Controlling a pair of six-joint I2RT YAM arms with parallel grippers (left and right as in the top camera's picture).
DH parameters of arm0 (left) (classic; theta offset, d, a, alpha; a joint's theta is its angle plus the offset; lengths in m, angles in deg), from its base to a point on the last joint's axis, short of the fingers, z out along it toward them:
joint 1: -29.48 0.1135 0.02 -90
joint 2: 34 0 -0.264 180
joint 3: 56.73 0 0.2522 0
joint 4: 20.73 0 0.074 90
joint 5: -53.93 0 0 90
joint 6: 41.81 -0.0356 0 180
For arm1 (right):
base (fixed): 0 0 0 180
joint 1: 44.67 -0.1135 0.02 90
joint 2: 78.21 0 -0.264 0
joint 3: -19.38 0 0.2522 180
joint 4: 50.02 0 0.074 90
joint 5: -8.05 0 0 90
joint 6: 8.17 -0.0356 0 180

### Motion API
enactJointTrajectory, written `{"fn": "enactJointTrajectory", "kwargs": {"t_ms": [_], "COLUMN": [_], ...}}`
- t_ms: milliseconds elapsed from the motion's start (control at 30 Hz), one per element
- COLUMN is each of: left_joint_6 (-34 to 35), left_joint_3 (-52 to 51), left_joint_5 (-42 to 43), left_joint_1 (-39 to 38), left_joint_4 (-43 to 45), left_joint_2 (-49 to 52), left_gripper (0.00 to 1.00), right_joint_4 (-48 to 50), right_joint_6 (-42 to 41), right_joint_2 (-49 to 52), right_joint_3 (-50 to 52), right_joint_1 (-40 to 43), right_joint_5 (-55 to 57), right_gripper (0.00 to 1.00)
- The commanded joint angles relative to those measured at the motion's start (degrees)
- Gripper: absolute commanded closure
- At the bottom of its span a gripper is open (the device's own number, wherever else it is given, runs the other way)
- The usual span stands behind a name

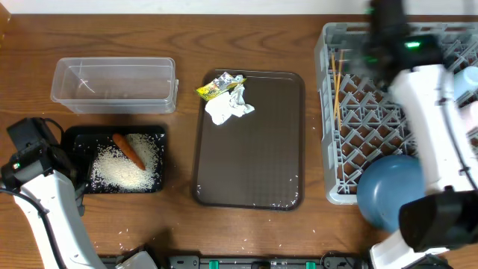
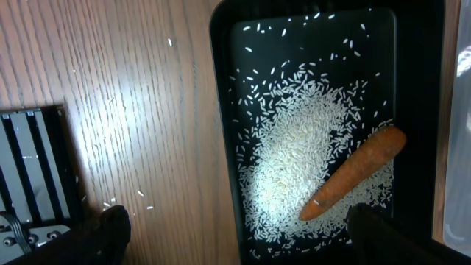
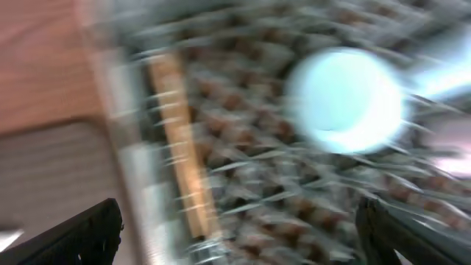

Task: Sort waste into correct bins and load items into the dishwasher rack
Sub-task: 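Move the left gripper to the crumpled white paper on the brown tray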

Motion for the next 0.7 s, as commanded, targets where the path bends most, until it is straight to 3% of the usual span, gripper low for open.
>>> {"fn": "enactJointTrajectory", "kwargs": {"t_ms": [0, 400, 567, 667], "left_joint_6": [0.55, 0.57, 0.5, -7.8], "left_joint_3": [-0.11, -0.11, -0.11, -0.11], "left_joint_5": [-1.14, 0.52, 20.81, 35.47], "left_joint_1": [0.28, 0.28, 0.22, -1.11], "left_joint_4": [-0.13, 0.02, -6.03, -4.98], "left_joint_2": [-0.37, -0.37, -0.37, -0.37], "left_gripper": [0.04, 0.04, 0.04, 0.13], "right_joint_4": [-0.48, -0.46, -0.46, -0.46], "right_joint_6": [-0.66, -0.66, -0.66, -0.66], "right_joint_2": [-0.35, -0.35, -0.35, -0.35], "right_joint_3": [-0.92, -0.92, -0.92, -0.92], "right_joint_1": [6.32, 16.83, 17.09, 17.07], "right_joint_5": [0.7, 0.39, 0.39, 0.39], "right_gripper": [0.01, 0.01, 0.01, 0.01]}}
